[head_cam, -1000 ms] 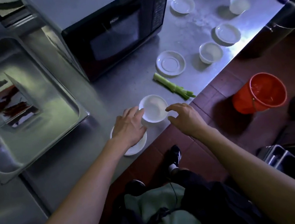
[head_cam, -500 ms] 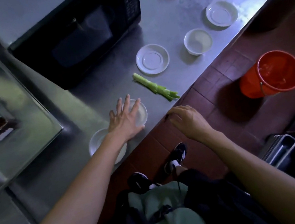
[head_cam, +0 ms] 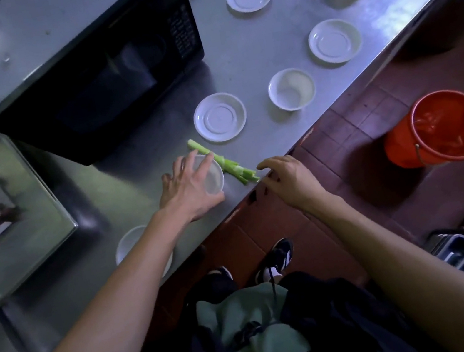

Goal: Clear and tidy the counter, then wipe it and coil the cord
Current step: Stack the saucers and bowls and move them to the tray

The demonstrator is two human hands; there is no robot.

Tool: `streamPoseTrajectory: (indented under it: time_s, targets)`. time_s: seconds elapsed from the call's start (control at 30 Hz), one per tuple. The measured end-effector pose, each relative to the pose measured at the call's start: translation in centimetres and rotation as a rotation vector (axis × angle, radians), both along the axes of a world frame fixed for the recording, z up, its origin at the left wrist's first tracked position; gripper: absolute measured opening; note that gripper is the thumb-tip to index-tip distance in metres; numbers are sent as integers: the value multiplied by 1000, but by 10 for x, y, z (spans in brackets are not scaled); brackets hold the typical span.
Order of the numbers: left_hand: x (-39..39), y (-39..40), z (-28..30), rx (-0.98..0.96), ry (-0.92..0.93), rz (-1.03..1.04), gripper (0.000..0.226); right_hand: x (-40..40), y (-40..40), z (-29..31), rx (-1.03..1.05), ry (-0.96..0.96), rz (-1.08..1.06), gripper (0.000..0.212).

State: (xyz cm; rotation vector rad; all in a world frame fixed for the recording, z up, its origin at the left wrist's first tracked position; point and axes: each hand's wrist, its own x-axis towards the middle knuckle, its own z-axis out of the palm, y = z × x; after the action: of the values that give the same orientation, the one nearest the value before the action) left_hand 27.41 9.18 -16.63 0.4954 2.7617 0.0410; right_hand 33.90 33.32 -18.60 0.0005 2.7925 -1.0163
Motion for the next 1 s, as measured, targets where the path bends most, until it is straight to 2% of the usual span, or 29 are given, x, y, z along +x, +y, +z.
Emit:
streamPoseTrajectory:
  time_s: [0.27, 0.5, 0.8, 1.0]
  targets:
    - [-30, 58, 14, 68, 4, -64, 100, -30, 45, 0, 46, -10, -124, 35]
    - [-66, 96, -1, 120, 13, -112, 93, -66, 80, -2, 156, -52, -147, 41]
    - [-116, 121, -23, 188, -23, -63, 92, -129, 110, -1, 420, -144, -1, 63]
    - [-123, 132, -22, 159, -38, -36, 91, -163, 124, -7, 476, -224, 98, 84]
